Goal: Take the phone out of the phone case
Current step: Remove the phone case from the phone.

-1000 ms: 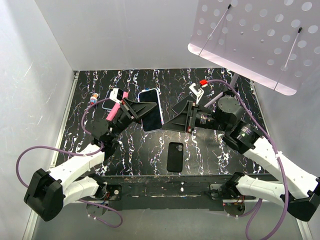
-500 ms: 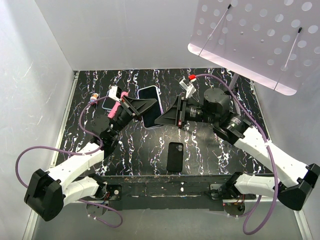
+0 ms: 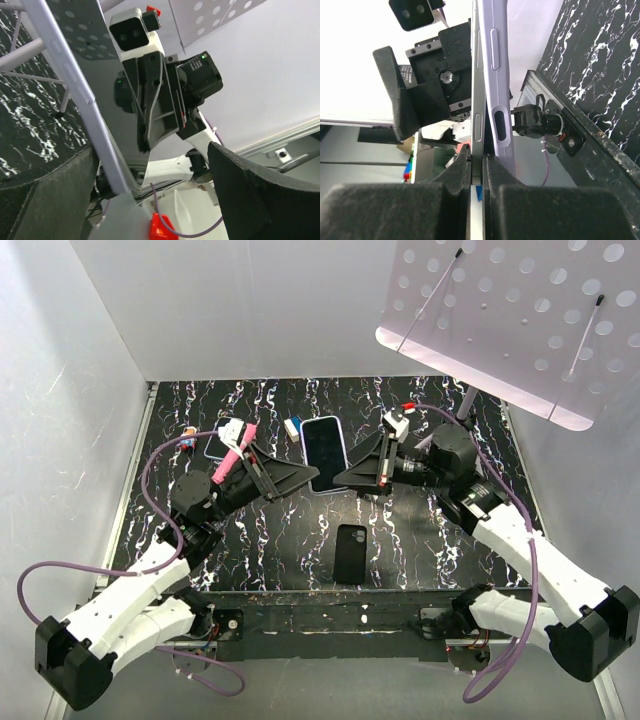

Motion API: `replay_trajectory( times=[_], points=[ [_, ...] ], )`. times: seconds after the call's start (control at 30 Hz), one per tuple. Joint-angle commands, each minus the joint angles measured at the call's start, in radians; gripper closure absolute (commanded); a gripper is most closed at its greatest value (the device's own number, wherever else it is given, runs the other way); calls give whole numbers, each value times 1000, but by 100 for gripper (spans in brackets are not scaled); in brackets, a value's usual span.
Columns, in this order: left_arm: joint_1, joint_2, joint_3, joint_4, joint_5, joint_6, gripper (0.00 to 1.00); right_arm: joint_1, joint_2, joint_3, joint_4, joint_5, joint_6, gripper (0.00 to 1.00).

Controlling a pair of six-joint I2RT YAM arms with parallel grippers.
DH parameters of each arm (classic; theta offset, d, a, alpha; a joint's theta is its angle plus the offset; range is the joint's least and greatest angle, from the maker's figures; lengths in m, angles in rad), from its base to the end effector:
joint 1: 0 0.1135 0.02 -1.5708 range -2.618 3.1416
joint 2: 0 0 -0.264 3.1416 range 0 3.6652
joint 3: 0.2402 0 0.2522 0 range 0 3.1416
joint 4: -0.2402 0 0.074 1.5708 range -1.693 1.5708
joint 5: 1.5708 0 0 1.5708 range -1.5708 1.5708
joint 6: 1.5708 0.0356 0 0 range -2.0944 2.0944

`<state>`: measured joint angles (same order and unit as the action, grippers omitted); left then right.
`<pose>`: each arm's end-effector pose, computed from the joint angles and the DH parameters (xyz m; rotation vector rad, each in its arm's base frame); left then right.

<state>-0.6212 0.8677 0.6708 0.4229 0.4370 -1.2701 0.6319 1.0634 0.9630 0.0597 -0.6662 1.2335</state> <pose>0.1578 -0.1315 0.3496 -0.0863 1.6428 -1.8198 0.1834 0.1615 0.3752 -0.0400 2.0071 1.8619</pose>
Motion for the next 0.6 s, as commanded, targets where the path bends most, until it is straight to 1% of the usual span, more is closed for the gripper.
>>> replay_trajectory(
  times=[0.0,0.03,0.1,0.17,0.33,0.47,0.57],
  points=[
    [3,-35,39,-101,57,173,18,-84,-101,-16,221,-91,155,99],
    [3,-26,36,-81,78,173,25,-104,-109,-23,230,-99,171,99],
    [-5,-13,32,-56,100,169,31,-132,-120,-33,259,-111,208,99],
    [-9,-10,26,-56,103,173,34,-149,-121,-50,339,-122,260,99],
    [-20,10,29,-21,111,175,28,-153,-103,-73,460,-144,354,99],
    [-25,56,47,72,144,141,19,-153,-106,-75,460,-144,356,99],
    [-35,60,53,83,138,144,16,-153,-108,-84,460,-142,354,99]
  ],
)
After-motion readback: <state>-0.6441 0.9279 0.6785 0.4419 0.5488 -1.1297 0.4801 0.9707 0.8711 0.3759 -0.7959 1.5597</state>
